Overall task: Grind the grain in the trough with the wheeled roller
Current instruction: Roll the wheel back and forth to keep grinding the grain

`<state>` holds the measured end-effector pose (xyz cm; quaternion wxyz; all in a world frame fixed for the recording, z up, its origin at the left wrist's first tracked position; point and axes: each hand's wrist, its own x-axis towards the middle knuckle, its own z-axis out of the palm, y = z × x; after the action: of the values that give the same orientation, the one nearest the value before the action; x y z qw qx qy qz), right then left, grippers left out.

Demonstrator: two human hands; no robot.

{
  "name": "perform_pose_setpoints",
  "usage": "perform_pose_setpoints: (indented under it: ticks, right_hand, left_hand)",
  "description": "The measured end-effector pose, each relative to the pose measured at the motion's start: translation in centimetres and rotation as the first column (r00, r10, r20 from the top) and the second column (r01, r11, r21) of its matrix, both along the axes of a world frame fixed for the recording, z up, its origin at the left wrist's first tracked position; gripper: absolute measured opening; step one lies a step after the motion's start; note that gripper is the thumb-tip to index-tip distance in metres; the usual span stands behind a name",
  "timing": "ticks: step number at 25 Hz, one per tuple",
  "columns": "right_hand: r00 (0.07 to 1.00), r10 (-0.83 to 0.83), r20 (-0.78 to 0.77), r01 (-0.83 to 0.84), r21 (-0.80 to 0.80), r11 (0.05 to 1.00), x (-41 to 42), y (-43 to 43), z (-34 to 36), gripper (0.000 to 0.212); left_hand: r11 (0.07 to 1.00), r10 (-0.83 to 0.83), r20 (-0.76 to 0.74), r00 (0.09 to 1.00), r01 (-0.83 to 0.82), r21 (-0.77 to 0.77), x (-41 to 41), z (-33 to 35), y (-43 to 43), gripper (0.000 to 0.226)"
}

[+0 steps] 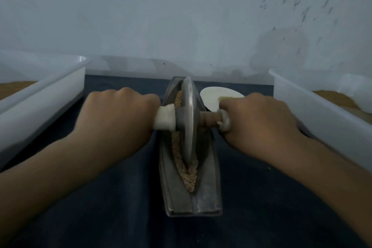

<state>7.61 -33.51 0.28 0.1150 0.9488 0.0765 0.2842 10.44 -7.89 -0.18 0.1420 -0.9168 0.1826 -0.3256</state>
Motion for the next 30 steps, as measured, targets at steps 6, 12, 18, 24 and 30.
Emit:
perform_pose_setpoints:
  ticks: [6,12,18,24,30]
  right_hand:
    - [0.989,-0.079,-0.123,0.101,0.176,0.979,6.6,0.5,-0.6,0.022]
    - [0.996,0.081,0.019,-0.081,-0.009,0.997,-1.5,-0.5,0.6,0.021]
    - [1.000,0.004,-0.005,-0.004,-0.009,1.000,1.0,0.2,0.7,0.020]
    - [0.987,-0.088,-0.134,0.107,0.135,0.985,7.3,0.9,0.6,0.015]
    - [0.997,0.076,0.022,-0.076,0.010,0.997,-2.8,-1.1,0.5,0.015]
  left_hand:
    - [0.999,0.025,0.010,1.000,-0.025,0.023,6.8,1.8,-3.1,0.004]
    - [0.994,-0.087,0.027,0.996,0.085,0.063,-0.2,0.6,0.7,0.033]
    - [1.000,0.006,-0.033,0.999,-0.006,0.025,1.7,0.3,-0.1,0.016]
    - [0.995,0.101,-0.041,0.994,-0.102,-0.018,6.1,1.7,-3.3,0.003]
    - [0.995,-0.090,0.062,0.994,0.088,0.039,-1.8,1.3,0.7,0.040]
